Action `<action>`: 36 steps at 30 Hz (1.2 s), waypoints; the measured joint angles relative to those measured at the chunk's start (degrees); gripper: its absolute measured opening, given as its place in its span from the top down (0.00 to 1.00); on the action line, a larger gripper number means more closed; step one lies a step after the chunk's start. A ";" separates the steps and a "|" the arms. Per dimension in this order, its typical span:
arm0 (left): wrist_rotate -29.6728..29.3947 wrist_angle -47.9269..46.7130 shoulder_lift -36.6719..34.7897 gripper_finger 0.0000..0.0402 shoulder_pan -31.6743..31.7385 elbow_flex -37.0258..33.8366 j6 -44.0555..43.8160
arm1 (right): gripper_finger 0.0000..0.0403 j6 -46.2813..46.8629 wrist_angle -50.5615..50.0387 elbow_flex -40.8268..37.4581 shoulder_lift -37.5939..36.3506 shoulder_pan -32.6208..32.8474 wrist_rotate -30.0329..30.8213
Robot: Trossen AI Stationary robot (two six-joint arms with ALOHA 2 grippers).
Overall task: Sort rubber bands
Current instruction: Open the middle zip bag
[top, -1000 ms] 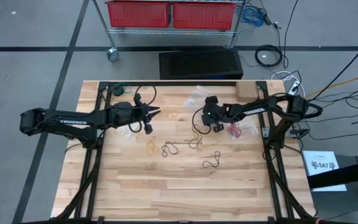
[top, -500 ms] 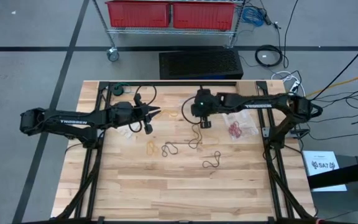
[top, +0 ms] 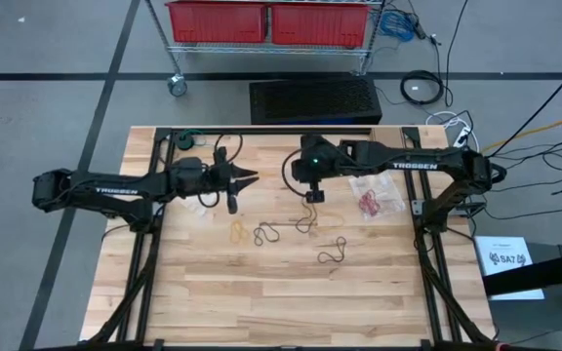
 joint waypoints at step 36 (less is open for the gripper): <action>-1.17 -14.34 -1.11 0.55 0.00 6.40 -4.46 | 0.79 -2.40 26.85 -30.40 0.91 10.51 1.07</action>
